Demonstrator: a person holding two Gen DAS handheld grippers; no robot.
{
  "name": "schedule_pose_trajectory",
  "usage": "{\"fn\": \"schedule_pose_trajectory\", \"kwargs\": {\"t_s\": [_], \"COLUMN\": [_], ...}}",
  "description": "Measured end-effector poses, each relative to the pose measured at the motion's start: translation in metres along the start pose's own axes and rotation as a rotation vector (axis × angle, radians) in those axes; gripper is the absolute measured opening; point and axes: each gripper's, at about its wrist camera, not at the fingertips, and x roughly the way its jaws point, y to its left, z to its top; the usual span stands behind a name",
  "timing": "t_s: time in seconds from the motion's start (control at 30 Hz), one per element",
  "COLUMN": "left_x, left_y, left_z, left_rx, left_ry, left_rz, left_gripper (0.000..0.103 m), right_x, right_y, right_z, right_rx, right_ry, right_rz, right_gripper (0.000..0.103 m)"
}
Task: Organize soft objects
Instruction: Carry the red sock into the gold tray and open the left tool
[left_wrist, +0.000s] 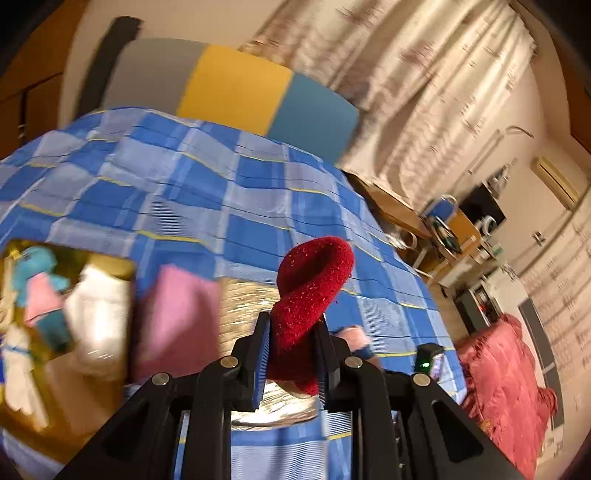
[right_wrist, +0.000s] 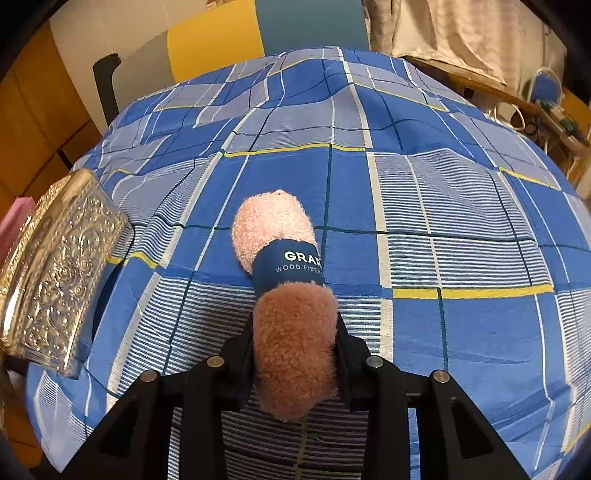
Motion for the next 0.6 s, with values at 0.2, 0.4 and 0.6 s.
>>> {"fn": "schedule_pose_trajectory", "kwargs": {"t_s": [0.2, 0.4, 0.6], "left_x": [-0.029, -0.058, -0.071], "left_y": [0.065, 0.127, 0.179], "left_z": [-0.015, -0.035, -0.053], "left_rx": [-0.100, -0.207, -0.277], "left_ry": [-0.024, -0.054, -0.052], "left_rz": [0.082, 0.177, 0.278], "left_gripper": [0.020, 0.020, 0.020], "right_x": [0.000, -0.003, -0.011], "right_y": [0.003, -0.006, -0.020], "right_z": [-0.001, 0.000, 0.001], "right_rx": [-0.029, 0.040, 0.181], "right_ry": [-0.003, -0.002, 0.001], "right_rz": [-0.024, 0.015, 0.117], "right_gripper": [0.037, 0.032, 0.032]}}
